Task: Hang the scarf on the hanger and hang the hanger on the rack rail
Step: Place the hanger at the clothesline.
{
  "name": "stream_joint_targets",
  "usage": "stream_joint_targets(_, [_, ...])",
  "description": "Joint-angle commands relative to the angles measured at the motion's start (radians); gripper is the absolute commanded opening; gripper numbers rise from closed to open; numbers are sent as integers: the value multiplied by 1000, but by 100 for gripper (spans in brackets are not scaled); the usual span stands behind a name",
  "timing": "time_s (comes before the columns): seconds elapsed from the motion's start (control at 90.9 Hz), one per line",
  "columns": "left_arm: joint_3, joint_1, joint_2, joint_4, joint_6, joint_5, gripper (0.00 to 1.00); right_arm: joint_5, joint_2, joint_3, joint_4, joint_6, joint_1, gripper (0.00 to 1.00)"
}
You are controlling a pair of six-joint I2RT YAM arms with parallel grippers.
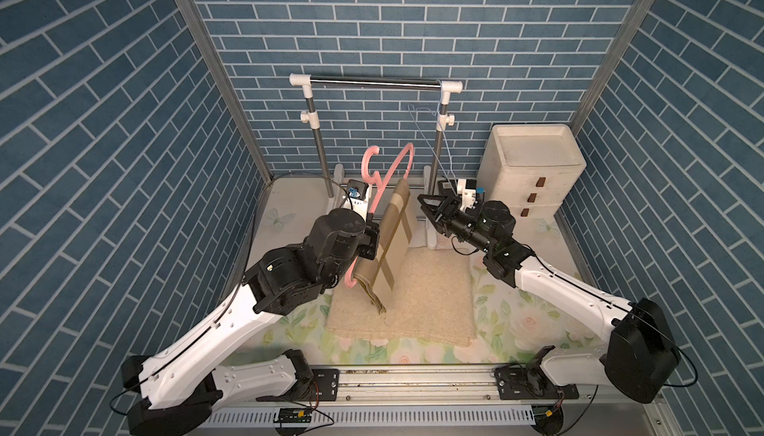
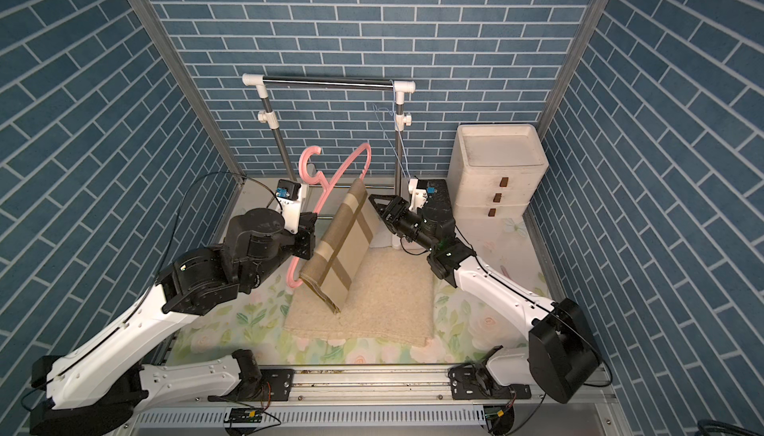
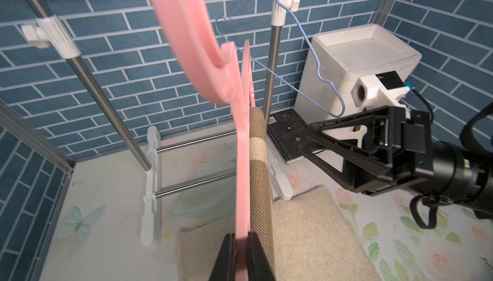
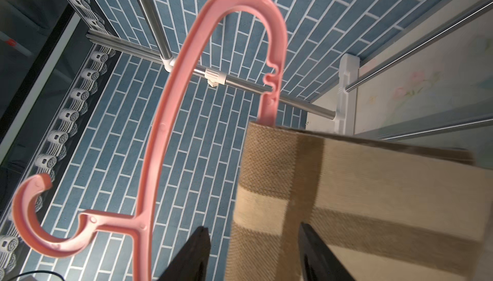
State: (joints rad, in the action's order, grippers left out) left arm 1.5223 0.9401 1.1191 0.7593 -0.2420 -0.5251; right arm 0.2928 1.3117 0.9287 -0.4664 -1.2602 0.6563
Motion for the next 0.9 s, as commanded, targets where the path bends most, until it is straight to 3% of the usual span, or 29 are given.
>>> stream_joint_targets(0.0, [163,-46,69,58,105,-94,0,-39,-79,-22,144,171,-28,62])
stream_joint_targets(0.275, [501,-304,323,105,229,135,0,-114,-235,-46,342,352,-85,82])
stream_joint_targets(0.55, [896,-522,646,201,282,347,0,-127,-319,-105,390,372,-133,84])
stream_joint_targets(0.891, [883,-637,707,48,320,456,0,-123,-322,-115,396,380,-152,85])
